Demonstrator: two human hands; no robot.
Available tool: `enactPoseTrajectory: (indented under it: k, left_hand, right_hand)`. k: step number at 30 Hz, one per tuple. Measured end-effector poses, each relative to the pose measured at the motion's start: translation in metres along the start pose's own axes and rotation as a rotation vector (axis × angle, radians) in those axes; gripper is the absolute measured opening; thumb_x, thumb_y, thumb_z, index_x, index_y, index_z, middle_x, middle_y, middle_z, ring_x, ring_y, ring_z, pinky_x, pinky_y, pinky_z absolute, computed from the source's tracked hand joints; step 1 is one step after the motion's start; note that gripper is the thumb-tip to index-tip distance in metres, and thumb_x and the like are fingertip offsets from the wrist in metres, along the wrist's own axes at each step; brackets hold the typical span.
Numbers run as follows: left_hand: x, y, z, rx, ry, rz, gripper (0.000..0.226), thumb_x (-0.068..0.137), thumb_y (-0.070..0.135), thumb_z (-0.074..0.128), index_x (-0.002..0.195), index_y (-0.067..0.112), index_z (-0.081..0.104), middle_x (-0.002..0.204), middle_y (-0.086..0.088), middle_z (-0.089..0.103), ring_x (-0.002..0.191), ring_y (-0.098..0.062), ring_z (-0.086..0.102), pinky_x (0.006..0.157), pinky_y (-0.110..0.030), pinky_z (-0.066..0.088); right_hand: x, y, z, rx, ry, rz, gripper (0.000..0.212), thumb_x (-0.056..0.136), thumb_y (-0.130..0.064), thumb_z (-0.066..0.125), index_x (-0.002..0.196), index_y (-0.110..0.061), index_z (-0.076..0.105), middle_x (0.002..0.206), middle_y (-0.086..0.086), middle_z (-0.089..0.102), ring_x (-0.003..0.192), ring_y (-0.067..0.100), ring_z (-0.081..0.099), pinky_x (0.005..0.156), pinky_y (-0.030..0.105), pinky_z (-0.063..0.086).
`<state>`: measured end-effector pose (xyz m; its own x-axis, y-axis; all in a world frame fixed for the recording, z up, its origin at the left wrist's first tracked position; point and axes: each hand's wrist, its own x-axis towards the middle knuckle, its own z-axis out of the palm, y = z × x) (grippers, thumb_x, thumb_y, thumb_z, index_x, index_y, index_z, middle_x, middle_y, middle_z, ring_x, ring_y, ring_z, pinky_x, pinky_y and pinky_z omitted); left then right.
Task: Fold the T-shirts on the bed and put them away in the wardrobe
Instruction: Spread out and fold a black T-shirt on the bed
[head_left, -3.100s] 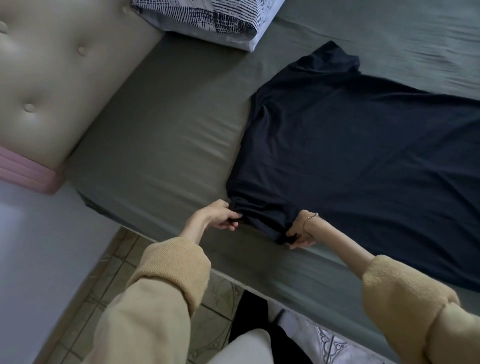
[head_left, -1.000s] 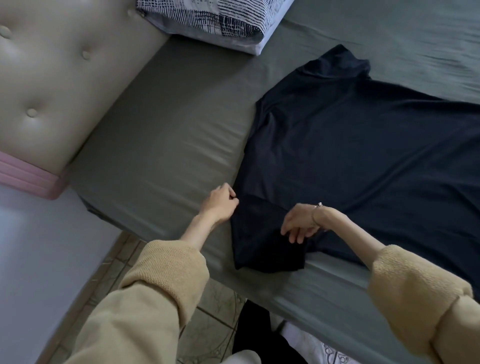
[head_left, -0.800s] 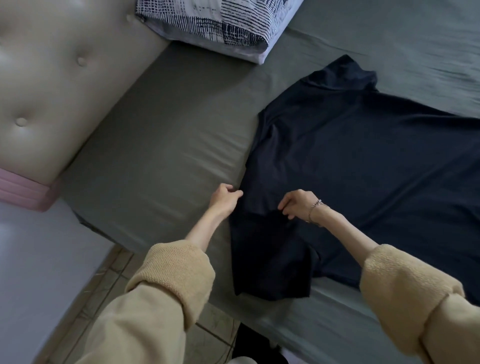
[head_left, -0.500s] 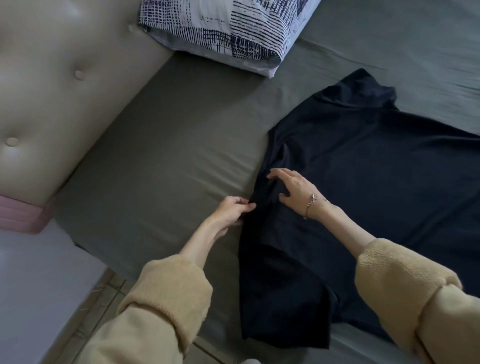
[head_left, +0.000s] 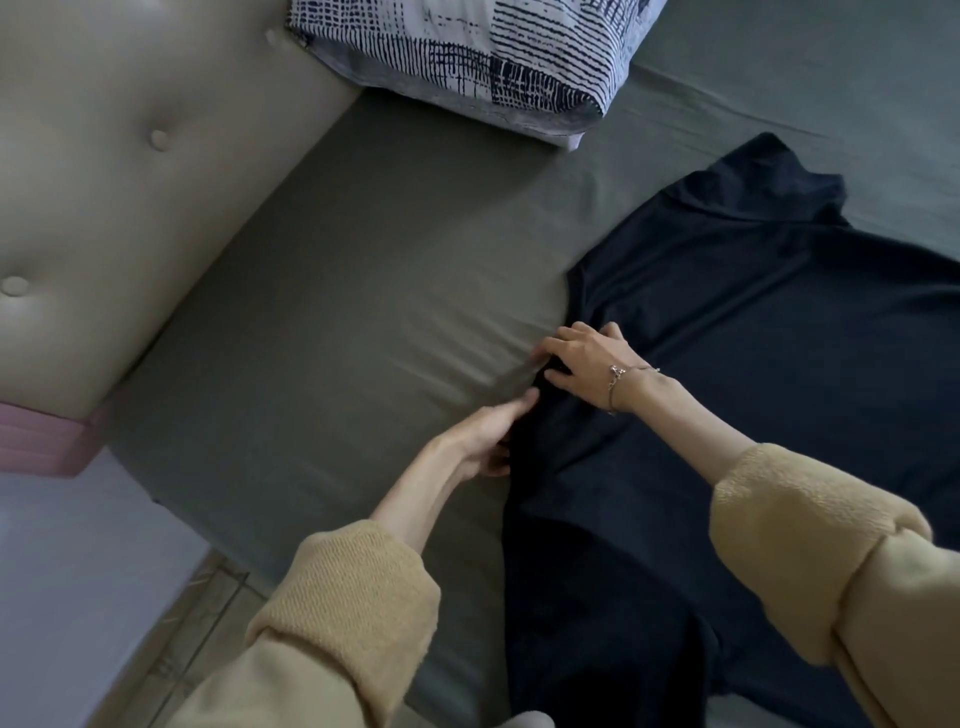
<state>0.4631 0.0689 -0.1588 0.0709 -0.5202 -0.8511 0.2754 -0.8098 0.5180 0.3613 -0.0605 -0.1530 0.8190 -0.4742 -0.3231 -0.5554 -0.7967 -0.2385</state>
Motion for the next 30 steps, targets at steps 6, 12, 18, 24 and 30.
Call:
enactPoseTrajectory:
  k: [6,12,18,24,30]
  left_hand:
    - [0.007,0.002,0.002,0.061,0.060,0.076,0.007,0.094,0.022,0.056,0.093,0.018,0.062,0.079,0.002,0.057,0.070,-0.012,0.052,0.063,-0.024,0.043]
    - [0.014,0.008,-0.007,0.027,0.256,0.217,0.021,0.091,0.011,0.058,0.110,0.003,0.061,0.083,-0.005,0.060,0.062,-0.012,0.055,0.048,-0.014,0.047]
    - [0.016,0.006,-0.013,0.003,0.100,0.177,0.015,0.089,0.007,0.061,0.081,0.016,0.053,0.077,0.002,0.057,0.069,-0.007,0.054,0.063,-0.018,0.043]
    - [0.017,0.015,-0.013,-0.030,0.048,0.134,0.024,0.092,0.029,0.058,0.112,0.016,0.058,0.097,-0.001,0.060,0.081,-0.011,0.055,0.065,-0.024,0.045]
    - [0.038,0.012,-0.005,0.274,0.472,0.301,0.022,0.091,0.028,0.061,0.092,0.007,0.068,0.097,-0.019,0.068,0.094,-0.033,0.065,0.082,-0.044,0.055]
  right_hand:
    - [0.013,0.002,-0.009,-0.162,-0.148,-0.032,0.026,0.090,-0.043,0.053,0.109,-0.027,0.062,0.111,-0.006,0.058,0.114,0.012,0.042,0.094,0.036,0.026]
    - [0.018,-0.004,-0.010,-0.034,0.018,-0.073,0.026,0.101,-0.031,0.033,0.108,-0.014,0.052,0.102,0.002,0.064,0.099,0.024,0.057,0.090,0.033,0.026]
    - [0.032,-0.011,-0.015,0.323,-0.021,0.018,0.028,0.086,-0.040,0.063,0.107,-0.024,0.055,0.090,-0.005,0.063,0.090,0.015,0.055,0.082,0.030,0.022]
    - [0.038,-0.012,-0.004,0.525,0.077,0.099,0.013,0.080,-0.031,0.071,0.088,-0.029,0.061,0.081,-0.014,0.061,0.083,0.008,0.055,0.096,0.036,0.033]
    - [0.021,0.002,0.010,0.608,0.153,0.096,0.019,0.079,-0.008,0.069,0.096,-0.013,0.061,0.098,0.000,0.061,0.095,0.017,0.060,0.091,0.032,0.047]
